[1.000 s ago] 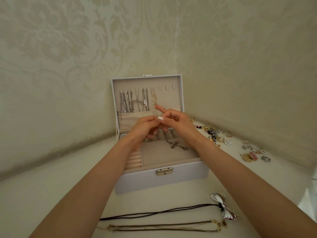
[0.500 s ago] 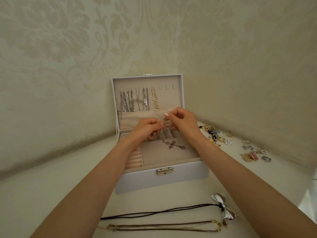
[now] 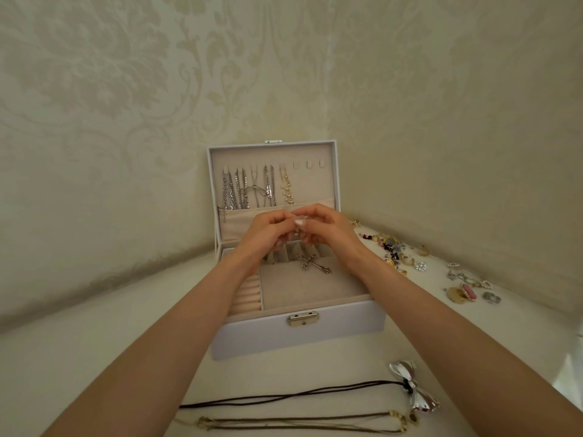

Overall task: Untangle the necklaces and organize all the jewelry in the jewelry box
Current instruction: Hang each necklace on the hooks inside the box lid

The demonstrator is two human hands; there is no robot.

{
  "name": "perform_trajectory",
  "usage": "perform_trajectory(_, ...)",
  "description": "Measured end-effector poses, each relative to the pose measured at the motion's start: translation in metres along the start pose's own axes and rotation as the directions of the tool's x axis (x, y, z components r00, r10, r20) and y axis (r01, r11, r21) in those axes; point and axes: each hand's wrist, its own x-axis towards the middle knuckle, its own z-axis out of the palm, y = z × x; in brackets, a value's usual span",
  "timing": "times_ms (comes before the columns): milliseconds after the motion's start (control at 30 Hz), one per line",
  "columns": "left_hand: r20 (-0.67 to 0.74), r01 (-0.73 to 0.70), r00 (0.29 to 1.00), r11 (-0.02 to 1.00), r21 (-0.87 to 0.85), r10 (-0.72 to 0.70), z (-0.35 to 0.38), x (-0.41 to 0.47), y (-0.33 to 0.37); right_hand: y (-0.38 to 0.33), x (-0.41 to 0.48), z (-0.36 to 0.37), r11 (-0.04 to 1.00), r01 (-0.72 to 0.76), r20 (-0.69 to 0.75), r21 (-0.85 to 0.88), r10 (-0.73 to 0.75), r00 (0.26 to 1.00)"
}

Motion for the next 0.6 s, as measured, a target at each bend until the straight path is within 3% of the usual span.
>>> perform_trajectory(267, 0.011, -0.021, 1.0, 0.999, 0.046, 0.021, -0.005, 0.02, 0.019, -0.005, 0.017, -0.004, 0.988, -0.041, -0.067, 0.15, 0.052, 0.996)
perform_trajectory(600, -0.026, 0.002, 1.0, 0.977, 0.213, 0.003, -0.016, 0.052, 0.037, -0.024, 0.05, -0.019, 1.0, -0.013, -0.16, 0.018, 0.016, 0.987)
